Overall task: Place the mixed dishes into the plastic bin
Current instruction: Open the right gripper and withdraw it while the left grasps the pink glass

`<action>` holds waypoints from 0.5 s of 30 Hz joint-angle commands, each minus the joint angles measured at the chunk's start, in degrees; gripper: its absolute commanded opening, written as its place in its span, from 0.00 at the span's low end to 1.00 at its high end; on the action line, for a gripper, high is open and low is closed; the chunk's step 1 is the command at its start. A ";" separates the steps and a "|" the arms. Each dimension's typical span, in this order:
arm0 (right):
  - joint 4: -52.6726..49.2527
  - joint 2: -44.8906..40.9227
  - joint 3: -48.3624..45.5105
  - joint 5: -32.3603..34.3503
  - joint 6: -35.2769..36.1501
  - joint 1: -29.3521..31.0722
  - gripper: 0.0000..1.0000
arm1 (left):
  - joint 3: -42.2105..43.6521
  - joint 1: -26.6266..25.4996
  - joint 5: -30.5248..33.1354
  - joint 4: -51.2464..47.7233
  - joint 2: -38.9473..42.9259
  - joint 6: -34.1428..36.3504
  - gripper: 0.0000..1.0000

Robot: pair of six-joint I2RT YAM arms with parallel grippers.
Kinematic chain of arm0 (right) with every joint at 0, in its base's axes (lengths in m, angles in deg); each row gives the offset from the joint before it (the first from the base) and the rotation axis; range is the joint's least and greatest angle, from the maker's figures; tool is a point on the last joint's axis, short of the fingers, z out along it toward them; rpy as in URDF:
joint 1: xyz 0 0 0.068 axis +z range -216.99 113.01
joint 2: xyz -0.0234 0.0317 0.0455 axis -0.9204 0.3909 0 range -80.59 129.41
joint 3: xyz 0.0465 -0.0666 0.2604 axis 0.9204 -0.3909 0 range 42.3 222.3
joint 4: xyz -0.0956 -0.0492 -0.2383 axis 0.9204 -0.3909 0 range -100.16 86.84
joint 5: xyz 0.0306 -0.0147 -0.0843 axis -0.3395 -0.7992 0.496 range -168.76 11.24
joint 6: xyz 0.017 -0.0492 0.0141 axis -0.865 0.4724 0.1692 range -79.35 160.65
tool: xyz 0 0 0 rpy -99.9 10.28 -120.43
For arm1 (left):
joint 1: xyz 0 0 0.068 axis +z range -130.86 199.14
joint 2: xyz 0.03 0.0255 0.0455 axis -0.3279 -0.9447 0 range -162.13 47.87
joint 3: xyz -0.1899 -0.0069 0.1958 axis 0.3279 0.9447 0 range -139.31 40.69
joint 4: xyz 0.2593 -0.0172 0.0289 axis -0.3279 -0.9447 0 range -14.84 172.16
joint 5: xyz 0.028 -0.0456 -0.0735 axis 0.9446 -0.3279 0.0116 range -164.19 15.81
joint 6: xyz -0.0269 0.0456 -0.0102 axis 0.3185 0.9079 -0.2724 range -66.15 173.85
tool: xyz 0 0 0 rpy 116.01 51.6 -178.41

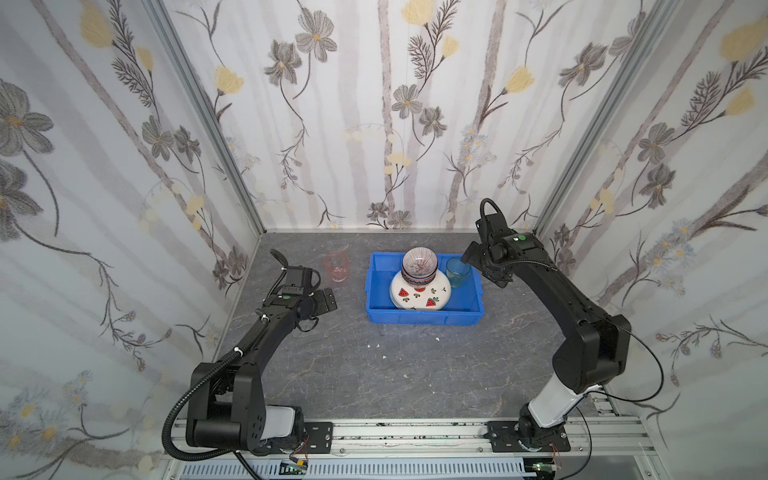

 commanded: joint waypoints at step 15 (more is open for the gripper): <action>15.84 -22.19 -27.89 -19.51 17.96 0.74 1.00 | -3.75 0.55 0.72 -0.31 -5.74 -6.73 1.00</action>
